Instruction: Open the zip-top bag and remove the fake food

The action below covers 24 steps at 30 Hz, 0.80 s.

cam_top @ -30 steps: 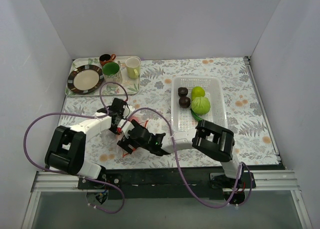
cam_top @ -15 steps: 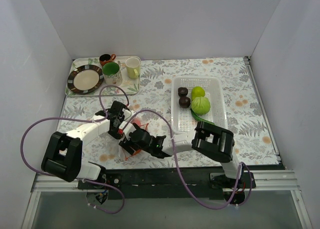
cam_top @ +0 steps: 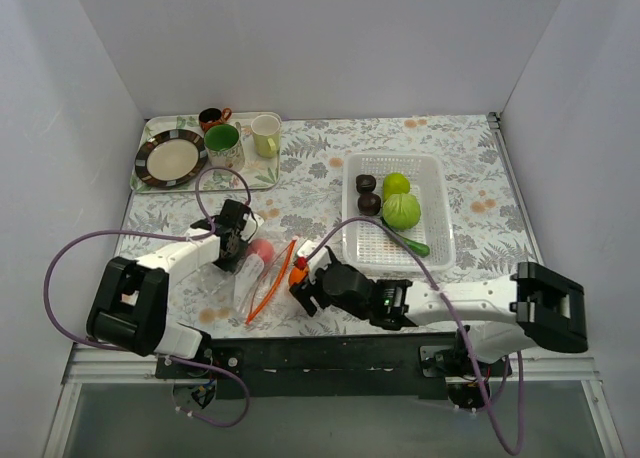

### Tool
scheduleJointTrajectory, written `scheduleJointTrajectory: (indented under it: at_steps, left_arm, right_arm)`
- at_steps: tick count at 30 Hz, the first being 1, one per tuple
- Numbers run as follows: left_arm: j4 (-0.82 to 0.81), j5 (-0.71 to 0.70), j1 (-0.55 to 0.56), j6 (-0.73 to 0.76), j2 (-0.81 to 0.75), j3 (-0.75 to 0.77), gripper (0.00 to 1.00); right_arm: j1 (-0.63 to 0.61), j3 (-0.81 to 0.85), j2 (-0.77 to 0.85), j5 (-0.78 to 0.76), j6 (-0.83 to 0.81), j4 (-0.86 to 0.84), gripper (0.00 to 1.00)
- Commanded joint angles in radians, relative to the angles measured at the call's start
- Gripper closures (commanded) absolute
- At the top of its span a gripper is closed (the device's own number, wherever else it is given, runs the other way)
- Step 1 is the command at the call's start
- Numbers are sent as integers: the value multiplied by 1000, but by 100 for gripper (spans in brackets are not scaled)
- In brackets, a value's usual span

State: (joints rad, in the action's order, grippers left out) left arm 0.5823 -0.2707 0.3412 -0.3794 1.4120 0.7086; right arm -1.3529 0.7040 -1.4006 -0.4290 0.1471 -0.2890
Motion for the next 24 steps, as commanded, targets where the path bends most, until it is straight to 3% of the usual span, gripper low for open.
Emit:
scheduleJointTrajectory:
  at_steps: [1,5,10,11,13,14,20,24]
  left_arm:
    - [33,62,-4,-27,-34,61,100]
    - [74,131,-4,-26,-76,101,100]
    - [64,125,-4,-26,-90,86,100]
    - [60,128,-2,-26,-94,80,100]
    - [54,140,-4,-26,-102,72,100]
    - [54,149,-4,-24,-111,71,100]
    - [47,153,-2,-12,-119,63,100]
    - [28,146,-4,-6,-104,54,100]
  right_arm:
    - [9,-20,179,-251,6,123,67]
    - [164,18,294,-320,-8,223,71]
    - [449,130,282,-231,55,382,67]
    - [477,158,237,-217,69,431,46]
    - [517,224,194,-220,86,522,20]
    - [515,241,166,-226,91,542,2]
    - [499,279,170,-192,76,556,2]
    - [340,299,161,-263,-6,496,2]
